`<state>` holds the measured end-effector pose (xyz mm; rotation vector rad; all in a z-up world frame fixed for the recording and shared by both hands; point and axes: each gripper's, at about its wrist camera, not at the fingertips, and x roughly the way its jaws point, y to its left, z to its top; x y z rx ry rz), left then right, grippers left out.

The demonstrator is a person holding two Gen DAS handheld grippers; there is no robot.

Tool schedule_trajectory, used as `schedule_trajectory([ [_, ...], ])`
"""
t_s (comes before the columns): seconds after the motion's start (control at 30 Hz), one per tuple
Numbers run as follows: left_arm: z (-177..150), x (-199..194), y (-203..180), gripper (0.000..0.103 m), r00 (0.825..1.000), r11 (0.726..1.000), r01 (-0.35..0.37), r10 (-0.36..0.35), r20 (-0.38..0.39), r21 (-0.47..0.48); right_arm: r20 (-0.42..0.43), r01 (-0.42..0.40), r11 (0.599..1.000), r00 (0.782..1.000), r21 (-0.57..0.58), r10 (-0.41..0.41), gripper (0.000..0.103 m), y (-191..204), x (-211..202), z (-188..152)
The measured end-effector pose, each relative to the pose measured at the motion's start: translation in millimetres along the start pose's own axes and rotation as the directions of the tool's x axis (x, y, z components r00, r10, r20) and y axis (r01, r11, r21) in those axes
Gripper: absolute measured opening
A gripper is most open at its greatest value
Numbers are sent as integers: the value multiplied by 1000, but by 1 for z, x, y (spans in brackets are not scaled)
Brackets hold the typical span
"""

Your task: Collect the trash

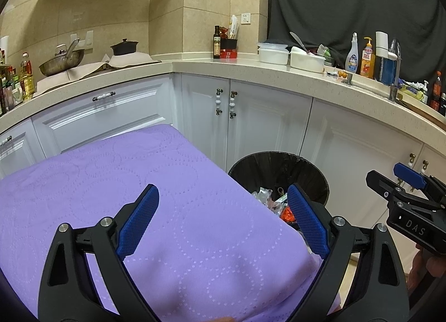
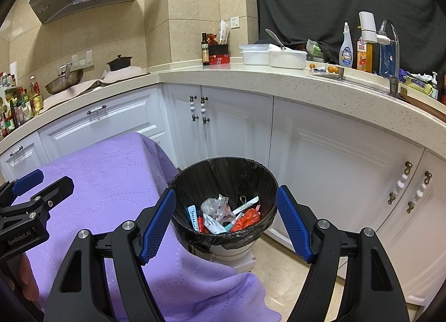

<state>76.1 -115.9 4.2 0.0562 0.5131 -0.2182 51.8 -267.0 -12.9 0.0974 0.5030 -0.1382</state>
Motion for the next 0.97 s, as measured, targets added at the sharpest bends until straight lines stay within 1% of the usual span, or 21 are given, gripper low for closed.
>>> schedule_trajectory([
  [0.1, 0, 2, -1, 91, 1000, 1000, -3, 3, 0, -2, -2, 1, 1000, 1000, 0, -1, 72, 0, 0, 0],
  [0.17, 0, 1, 0, 94, 1000, 1000, -4, 4, -1, -3, -3, 0, 1000, 1000, 0, 0, 72, 1, 2, 0],
  [0.2, 1, 2, -1, 97, 1000, 1000, -10, 10, 0, -5, -3, 0, 1000, 1000, 0, 0, 72, 1, 3, 0],
  [0.23, 1, 2, 0, 98, 1000, 1000, -14, 14, 2, -8, -3, -1, 1000, 1000, 0, 1, 72, 1, 2, 0],
  [0.37, 2, 4, 0, 98, 1000, 1000, -2, 2, 1, -13, -4, -1, 1000, 1000, -2, 1, 72, 1, 3, 0],
  [0.5, 3, 7, -1, 98, 1000, 1000, -15, 15, -3, -17, -4, 0, 1000, 1000, -1, 0, 72, 2, 2, 0],
  [0.7, 6, 5, -1, 98, 1000, 1000, -10, 10, 11, -5, -2, 1, 1000, 1000, 0, -1, 72, 2, 5, -1],
  [0.8, 9, 6, 3, 98, 1000, 1000, -5, 5, 11, -15, -4, 1, 1000, 1000, -3, -1, 72, 2, 6, -2],
  [0.97, 7, 12, 14, 98, 1000, 999, -20, 19, -12, -29, -12, -12, 1000, 1000, -13, 12, 75, 5, 14, 0],
])
